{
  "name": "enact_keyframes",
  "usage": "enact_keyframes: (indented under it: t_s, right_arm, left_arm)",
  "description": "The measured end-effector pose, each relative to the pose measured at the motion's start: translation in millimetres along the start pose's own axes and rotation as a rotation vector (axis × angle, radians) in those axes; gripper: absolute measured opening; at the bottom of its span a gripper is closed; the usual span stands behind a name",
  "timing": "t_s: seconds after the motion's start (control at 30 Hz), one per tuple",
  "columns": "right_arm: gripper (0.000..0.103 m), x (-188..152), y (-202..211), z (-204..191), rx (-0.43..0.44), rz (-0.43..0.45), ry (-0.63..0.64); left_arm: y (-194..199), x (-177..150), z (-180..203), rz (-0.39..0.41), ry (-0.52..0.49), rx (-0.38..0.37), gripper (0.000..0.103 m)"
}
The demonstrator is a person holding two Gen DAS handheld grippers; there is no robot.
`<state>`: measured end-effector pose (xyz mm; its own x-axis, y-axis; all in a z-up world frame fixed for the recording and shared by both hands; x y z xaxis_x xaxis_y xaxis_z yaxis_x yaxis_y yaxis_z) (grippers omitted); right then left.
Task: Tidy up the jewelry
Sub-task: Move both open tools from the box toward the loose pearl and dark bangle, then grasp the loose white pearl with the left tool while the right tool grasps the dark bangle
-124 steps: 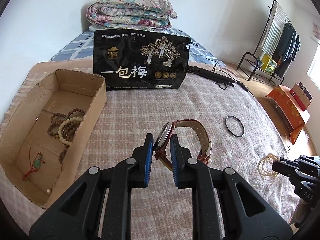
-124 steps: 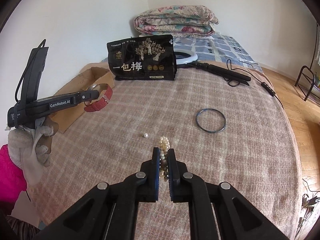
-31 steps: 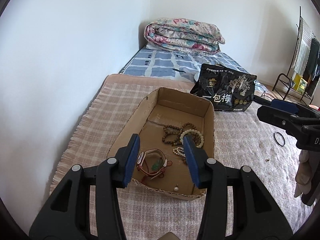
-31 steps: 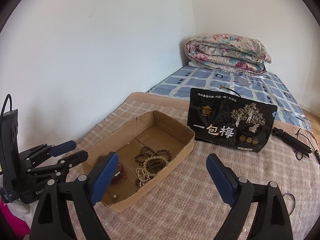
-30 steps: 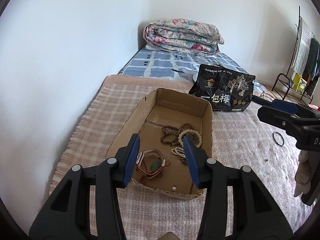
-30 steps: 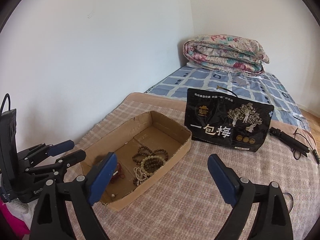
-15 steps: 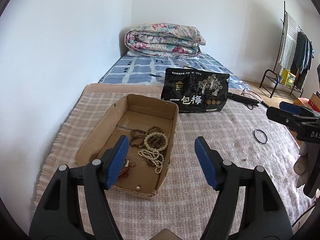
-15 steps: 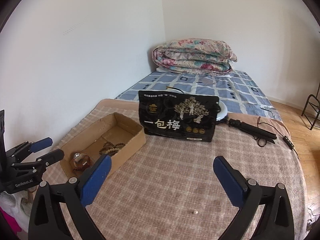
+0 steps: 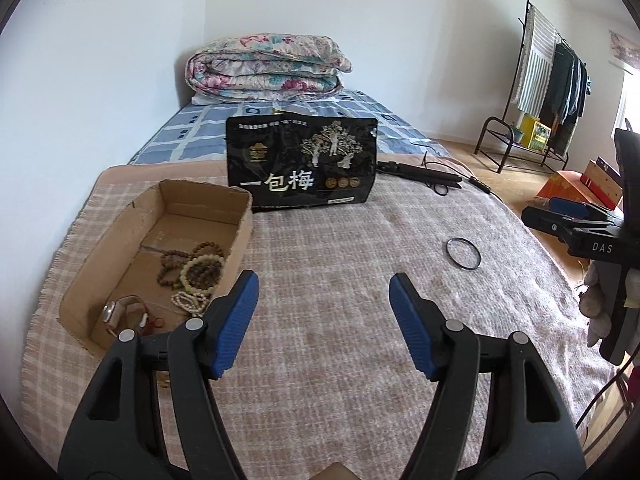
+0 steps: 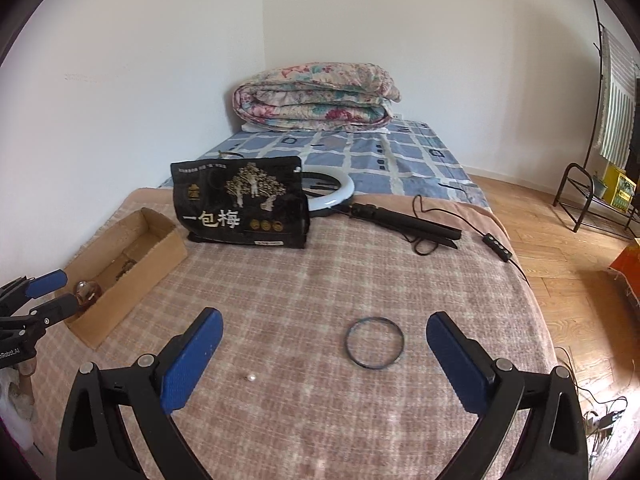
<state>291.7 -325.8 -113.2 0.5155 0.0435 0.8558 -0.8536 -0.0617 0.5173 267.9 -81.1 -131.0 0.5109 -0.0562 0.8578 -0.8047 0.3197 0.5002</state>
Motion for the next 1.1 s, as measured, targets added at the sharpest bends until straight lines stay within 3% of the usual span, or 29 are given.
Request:
enact_keyframes:
  t_s: [0.33, 0.5, 0.97, 1.03, 1.1]
  right_arm:
    - [0.102, -24.5, -19.3, 69.5, -0.053, -0.050, -0.063]
    - [0.102, -35.2, -38.4, 87.5, -0.074, -0.066, -0.075]
    - [0.103, -57.6, -96.1, 87.6, -0.060, -0.109, -0.054]
    - [0.103, -61.1, -103.0, 84.9, -0.053, -0.120, -0.044]
    - [0.103, -64.4, -109.5, 82.1, -0.049, -0.133, -0.030]
  left_arm:
    - [-38.3, -19.3, 47.3, -0.073, -0.010, -0.088, 0.050]
    - [-58.5, -32.4, 64.9, -0.107, -0.022, -0.119, 0.047]
    - [-116.4, -67.9, 107.0, -0.190, -0.071, -0.158, 0.047]
    - [-122.8, -73.1, 112.0, -0.202, -0.095, -0.157, 0.035]
    - [-128.7, -76.8, 114.2, -0.214, -0.103, -0.155, 0.034]
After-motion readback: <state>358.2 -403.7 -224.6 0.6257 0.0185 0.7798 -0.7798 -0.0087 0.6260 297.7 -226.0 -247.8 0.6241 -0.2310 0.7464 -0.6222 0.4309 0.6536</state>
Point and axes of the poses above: each gripper's, at about its wrist camera, not at the fingertips, and y roughly against the way its jaws point, z to its right, x to its top, the point moved 8 cm from there along -y, roughly the way its jaws point, and after that the axes turned 9 degrees about z, right-handed, at the moved point
